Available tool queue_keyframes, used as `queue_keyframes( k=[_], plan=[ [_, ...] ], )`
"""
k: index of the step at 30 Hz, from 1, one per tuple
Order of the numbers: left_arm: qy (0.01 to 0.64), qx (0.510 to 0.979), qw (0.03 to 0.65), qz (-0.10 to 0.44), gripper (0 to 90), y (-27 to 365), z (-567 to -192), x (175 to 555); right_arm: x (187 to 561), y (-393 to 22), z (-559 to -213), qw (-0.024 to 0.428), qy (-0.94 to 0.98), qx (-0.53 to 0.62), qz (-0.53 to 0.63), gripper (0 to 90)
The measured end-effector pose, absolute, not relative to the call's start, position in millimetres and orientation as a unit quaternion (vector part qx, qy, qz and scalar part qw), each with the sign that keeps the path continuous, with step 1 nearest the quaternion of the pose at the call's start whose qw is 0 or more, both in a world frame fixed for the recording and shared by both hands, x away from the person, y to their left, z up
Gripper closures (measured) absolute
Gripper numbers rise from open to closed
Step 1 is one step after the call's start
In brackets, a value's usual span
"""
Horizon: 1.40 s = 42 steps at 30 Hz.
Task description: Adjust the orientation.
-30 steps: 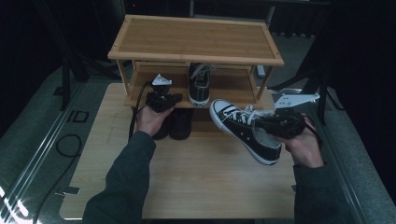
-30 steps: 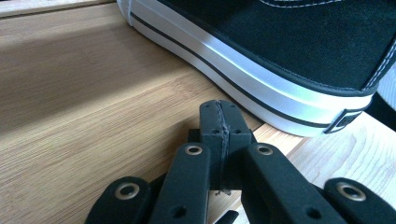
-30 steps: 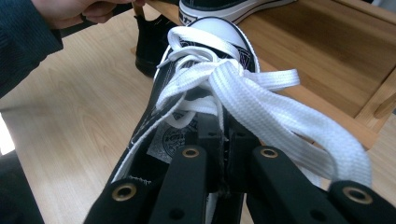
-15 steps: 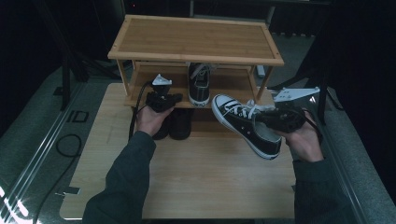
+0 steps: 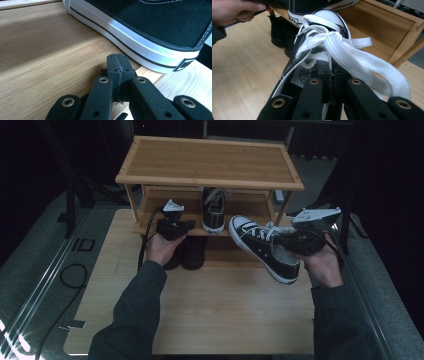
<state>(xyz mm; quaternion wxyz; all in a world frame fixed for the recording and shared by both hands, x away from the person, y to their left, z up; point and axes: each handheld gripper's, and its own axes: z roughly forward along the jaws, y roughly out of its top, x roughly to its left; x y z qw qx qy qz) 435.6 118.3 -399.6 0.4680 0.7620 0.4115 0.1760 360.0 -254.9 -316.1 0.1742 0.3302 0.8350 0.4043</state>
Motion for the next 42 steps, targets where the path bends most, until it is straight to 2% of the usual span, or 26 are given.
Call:
queue_keyframes(
  k=[24, 42],
  plan=[
    [0.411, 0.762, 0.469, 0.175, 89.8, 119, -400, 436, 386, -243, -318, 0.196, 0.813, 0.373, 0.401, 87.6],
    [0.411, 0.762, 0.469, 0.174, 89.8, 119, -400, 436, 405, -214, -318, 0.228, 0.795, 0.401, 0.394, 87.6]
  ],
)
